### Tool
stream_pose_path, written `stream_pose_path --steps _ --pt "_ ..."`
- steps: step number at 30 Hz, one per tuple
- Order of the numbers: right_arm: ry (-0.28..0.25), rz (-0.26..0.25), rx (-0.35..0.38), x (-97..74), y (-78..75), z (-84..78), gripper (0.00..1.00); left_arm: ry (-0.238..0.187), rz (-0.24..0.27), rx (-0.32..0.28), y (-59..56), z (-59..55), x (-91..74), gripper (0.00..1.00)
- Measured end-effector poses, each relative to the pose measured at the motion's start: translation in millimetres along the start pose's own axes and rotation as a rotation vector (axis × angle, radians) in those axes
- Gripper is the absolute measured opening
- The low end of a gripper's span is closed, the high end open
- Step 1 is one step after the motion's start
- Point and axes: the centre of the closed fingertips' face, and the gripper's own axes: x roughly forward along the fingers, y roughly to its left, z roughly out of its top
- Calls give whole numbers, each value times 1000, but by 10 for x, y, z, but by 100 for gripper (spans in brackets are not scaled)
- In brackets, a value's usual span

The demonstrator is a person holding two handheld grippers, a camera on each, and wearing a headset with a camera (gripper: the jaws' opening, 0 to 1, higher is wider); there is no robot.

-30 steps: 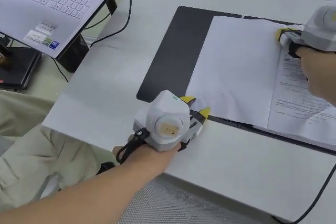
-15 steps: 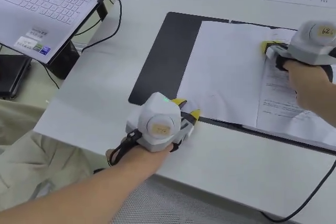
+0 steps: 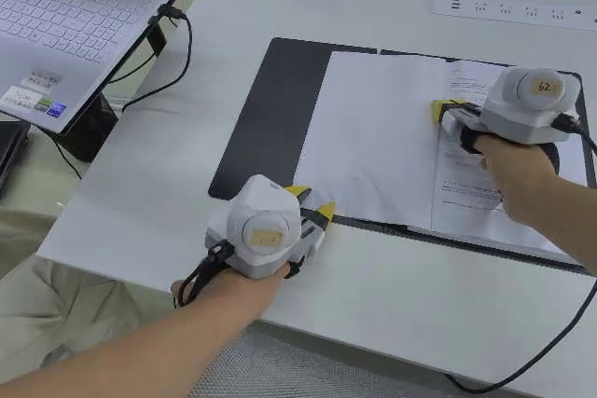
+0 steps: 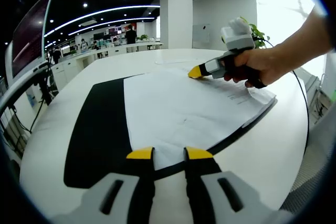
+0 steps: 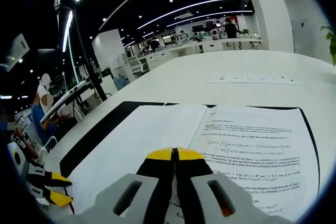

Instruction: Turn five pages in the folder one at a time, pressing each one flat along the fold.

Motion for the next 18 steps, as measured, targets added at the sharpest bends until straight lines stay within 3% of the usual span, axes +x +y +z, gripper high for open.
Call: stream_pose_path --steps 18 --pt "29 45 -1 -443 317 -235 0 -2 1 -3 4 -6 8 21"
